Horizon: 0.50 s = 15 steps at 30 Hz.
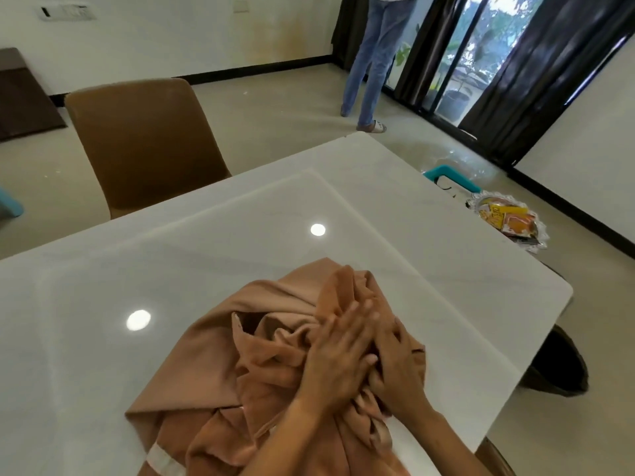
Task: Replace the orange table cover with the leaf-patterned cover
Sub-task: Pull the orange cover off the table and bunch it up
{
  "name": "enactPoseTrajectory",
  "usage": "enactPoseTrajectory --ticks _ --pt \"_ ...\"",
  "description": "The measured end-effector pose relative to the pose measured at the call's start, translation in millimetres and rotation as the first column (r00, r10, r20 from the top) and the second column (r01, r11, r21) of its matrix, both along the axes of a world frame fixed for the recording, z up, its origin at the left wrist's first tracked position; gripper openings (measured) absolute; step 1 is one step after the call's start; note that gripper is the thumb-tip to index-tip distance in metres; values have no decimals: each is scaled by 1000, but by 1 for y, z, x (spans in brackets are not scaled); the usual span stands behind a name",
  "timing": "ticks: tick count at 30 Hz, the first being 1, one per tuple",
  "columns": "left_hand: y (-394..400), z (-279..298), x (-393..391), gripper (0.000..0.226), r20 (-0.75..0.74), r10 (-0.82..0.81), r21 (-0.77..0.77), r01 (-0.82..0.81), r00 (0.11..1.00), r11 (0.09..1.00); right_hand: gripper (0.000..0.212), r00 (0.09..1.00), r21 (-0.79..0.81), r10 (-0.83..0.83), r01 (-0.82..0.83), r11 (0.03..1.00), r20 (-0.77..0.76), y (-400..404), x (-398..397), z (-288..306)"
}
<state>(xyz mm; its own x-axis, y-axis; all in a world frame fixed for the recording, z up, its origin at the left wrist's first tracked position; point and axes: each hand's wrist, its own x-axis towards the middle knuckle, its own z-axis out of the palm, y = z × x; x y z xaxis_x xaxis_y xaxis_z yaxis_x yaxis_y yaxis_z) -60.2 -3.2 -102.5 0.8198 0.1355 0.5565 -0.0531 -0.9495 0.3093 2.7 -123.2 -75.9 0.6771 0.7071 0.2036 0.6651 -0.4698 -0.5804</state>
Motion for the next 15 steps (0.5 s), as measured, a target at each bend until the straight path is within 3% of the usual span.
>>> enactPoseTrajectory --ticks 2,5,7,9,11,13,15 --pt "8 -7 6 48 -121 -14 -105 1 993 994 49 985 74 -80 92 993 -150 -8 -10 5" --pt "9 -10 13 43 -203 18 -136 -46 979 990 61 973 132 -163 186 974 -166 -29 -39 14" --pt "8 -7 15 43 -234 28 -135 -61 972 989 96 971 54 -194 203 978 -142 -41 -68 10" --pt "7 -6 15 43 -243 46 -145 -83 969 986 129 967 -120 -233 221 968 -102 -47 -93 -4" --pt "6 -7 14 42 -246 63 -157 -104 967 982 136 950 -191 -293 270 944 -105 -45 -100 -18" --pt "5 -7 12 42 -246 69 -158 -110 967 981 133 943 -137 -317 302 943 -104 -37 -85 -17" --pt "6 -6 12 43 -250 60 -172 -105 966 979 122 974 -114 -224 221 968 -12 -25 -59 -7"
